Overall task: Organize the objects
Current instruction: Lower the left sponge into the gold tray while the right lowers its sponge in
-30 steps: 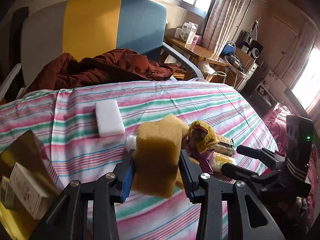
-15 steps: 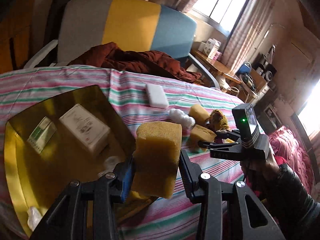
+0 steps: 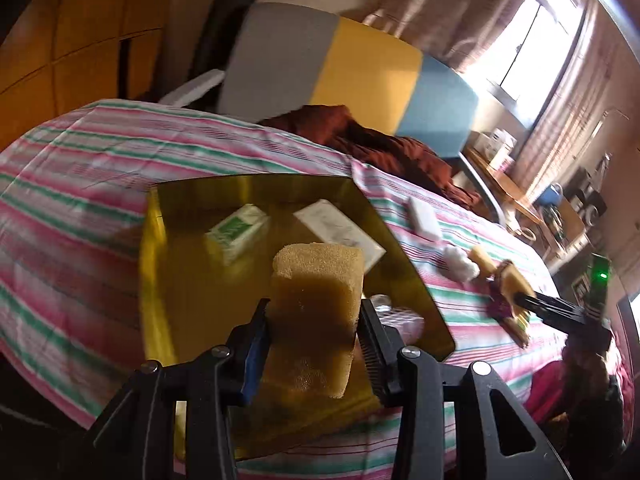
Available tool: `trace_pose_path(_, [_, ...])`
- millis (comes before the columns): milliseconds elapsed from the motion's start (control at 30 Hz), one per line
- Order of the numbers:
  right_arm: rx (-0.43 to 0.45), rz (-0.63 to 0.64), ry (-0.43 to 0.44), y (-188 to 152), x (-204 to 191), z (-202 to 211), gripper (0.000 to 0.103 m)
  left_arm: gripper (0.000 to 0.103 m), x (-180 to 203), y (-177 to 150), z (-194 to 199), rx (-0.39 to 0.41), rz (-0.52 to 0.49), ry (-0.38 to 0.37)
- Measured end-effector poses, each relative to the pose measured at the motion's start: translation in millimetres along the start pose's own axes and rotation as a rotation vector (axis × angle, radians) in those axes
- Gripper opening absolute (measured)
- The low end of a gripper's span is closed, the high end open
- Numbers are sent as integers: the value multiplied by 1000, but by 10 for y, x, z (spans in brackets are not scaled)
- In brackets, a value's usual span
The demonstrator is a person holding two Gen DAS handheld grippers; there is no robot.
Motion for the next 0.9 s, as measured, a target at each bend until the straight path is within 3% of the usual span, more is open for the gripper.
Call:
trace_pose_path(267, [73,51,136,238,-744,290,58,42,-495,60,89,38,54,72])
trace_pose_path(533, [44,183,310,486,-1983,30,58,43,-716,198,-191,9,35,139])
trace_pose_path(700, [-4,167,384,677,-2599,-318,61,61,-845,393,-317,33,65,178])
trace_pose_path(767, [-18,116,444,745,-2766,-457,71,66,-885,433,-309,39,79,185])
trace_pose_path(833, [-34,73,475,772,-2870,-574,88,66,-927,427,-260,51,92,192])
trace_pose_path(900, [-53,59,487,732,-2945,-626,88,66,-952,386,-192,59,94,196])
Point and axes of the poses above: each gripper's, at about its wrist camera, not at the fingertips, and z roughly against the way its jaws point, x to its right, y to its top, the point moved 3 cm from there along -z, roughly the way its jaws point, and after that the axes turned 6 degrees about x, right-handed, at the moved point
